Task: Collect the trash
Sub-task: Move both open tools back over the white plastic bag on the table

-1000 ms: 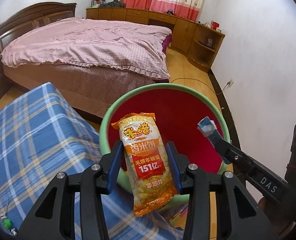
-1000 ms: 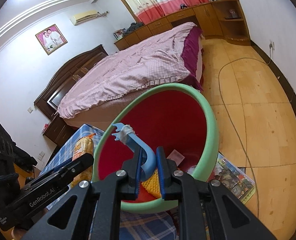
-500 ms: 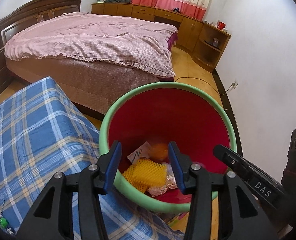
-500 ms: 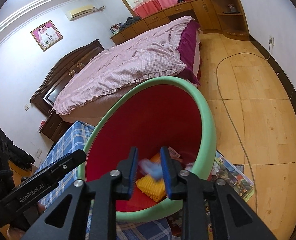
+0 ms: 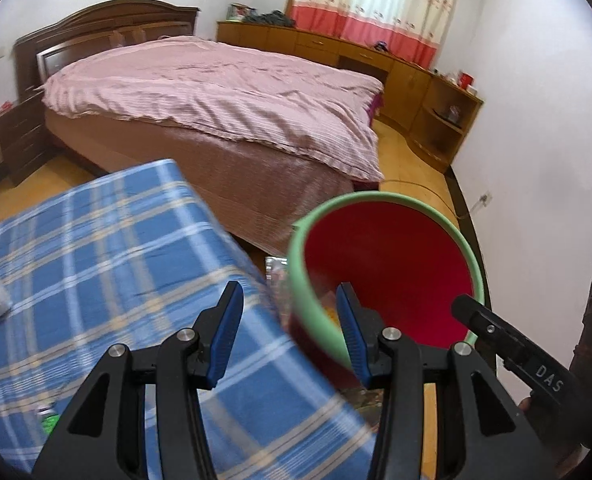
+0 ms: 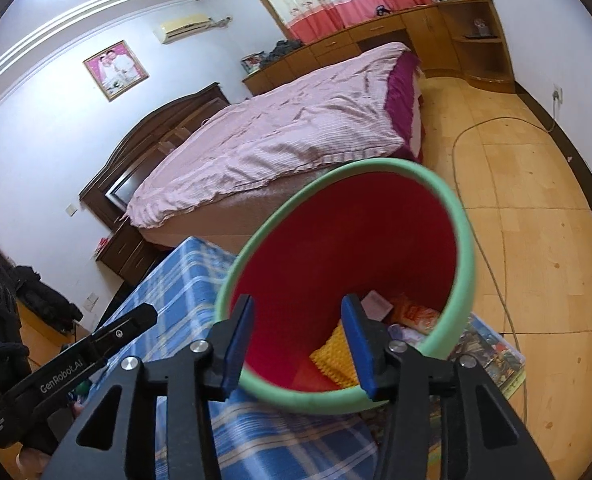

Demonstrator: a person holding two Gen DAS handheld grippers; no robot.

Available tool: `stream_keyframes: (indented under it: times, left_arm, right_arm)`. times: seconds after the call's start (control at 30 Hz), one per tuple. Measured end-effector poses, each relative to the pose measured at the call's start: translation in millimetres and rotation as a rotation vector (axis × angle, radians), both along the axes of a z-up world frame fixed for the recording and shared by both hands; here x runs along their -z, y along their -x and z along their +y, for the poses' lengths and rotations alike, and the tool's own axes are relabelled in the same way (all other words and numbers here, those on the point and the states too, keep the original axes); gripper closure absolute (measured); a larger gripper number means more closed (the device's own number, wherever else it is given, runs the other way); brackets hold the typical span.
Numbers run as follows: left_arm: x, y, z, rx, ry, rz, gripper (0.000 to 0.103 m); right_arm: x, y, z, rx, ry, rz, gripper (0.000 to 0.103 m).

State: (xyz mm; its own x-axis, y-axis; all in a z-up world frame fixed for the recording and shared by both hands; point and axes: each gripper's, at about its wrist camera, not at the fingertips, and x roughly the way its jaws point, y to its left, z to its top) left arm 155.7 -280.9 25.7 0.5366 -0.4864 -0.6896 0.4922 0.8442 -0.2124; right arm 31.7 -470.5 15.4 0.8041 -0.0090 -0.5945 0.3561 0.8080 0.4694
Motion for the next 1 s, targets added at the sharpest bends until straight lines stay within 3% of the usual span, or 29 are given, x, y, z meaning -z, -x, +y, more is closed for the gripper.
stream_keyframes:
  times: [0.57, 1.0]
  left_arm:
    - [-9, -21, 146, -0.223, -0.008, -0.027, 0.054]
    - [1, -58, 236, -0.328, -0.069, -0.030, 0.054]
  right_arm:
    - [-32, -26, 106, -0.127, 0.044, -0.026, 0.035]
    - [-29, -52, 165, -0.185, 0.071, 0.018, 0.024]
